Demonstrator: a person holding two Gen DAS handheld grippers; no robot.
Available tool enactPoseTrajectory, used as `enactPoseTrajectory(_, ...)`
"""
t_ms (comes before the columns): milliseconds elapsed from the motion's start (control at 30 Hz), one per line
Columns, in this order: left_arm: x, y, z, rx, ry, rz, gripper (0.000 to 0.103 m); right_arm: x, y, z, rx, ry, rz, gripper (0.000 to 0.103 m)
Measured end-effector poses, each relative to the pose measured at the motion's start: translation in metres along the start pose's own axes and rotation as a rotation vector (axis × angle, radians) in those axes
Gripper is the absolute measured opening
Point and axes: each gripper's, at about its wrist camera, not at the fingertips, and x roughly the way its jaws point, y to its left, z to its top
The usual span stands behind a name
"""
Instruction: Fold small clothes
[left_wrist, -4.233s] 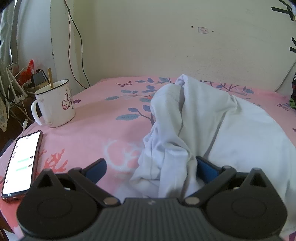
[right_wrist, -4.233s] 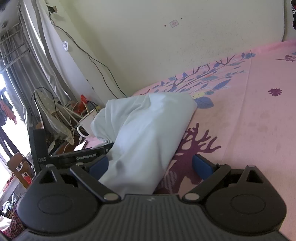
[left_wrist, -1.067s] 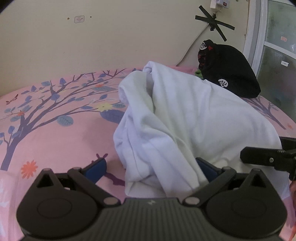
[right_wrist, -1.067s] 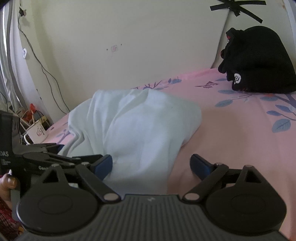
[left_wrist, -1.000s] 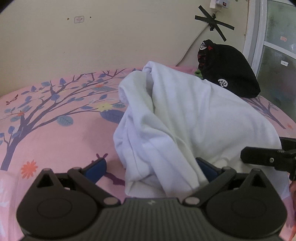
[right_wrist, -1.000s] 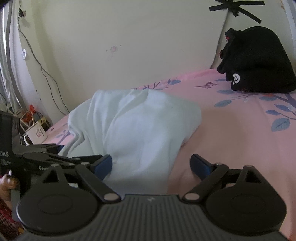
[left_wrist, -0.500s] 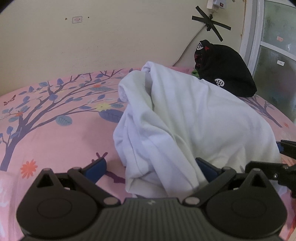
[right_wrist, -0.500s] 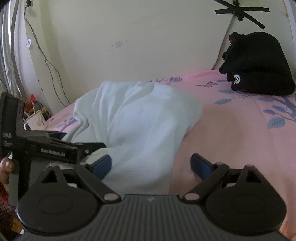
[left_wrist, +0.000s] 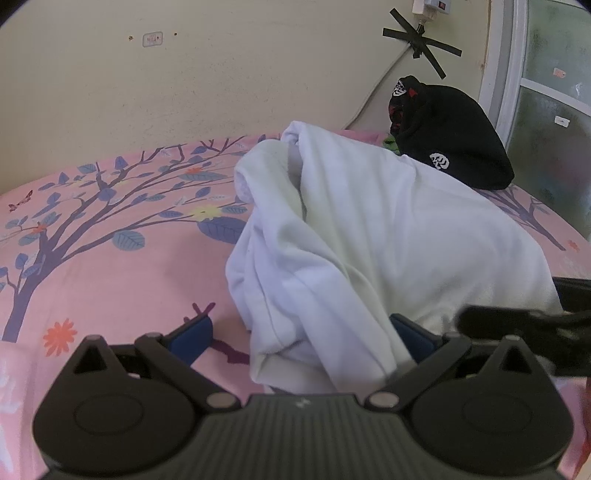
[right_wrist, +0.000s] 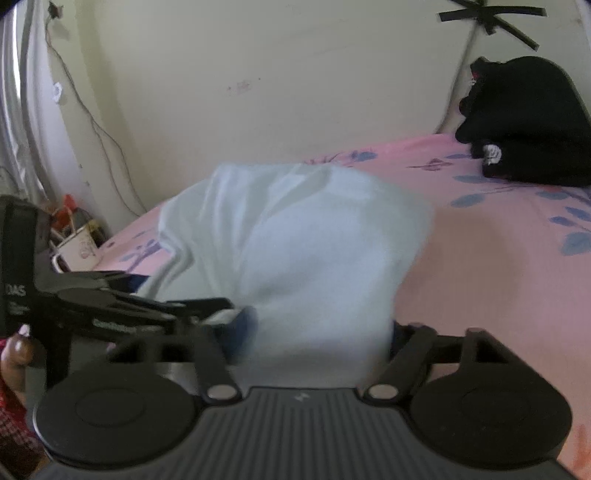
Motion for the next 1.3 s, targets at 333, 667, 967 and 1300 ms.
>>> enactPoseTrajectory(333, 0.003, 0.017, 0.008, -0.079, -0.016, -0.064, 0.093, 0.025, 0.022, 0.027, -0.065, 0.006, 0.007, 0.035)
enactPoseTrajectory(667, -0.067, 0.093, 0.049, -0.255, -0.241, -0.027, 0.041, 0.051, 0.126, 0.116, -0.375, -0.155, 0.222, 0.025)
enactPoseTrajectory(967, -0.124, 0.222, 0.118, -0.393, -0.485, 0.333, 0.046, 0.17, 0.226, 0.237, -0.4, -0.268, 0.604, 0.024)
enactPoseTrajectory(1300, 0.052, 0.315, 0.101, -0.619, -0.046, 0.447, 0.049, 0.354, 0.172, 0.195, -0.309, 0.036, 0.2, 0.059)
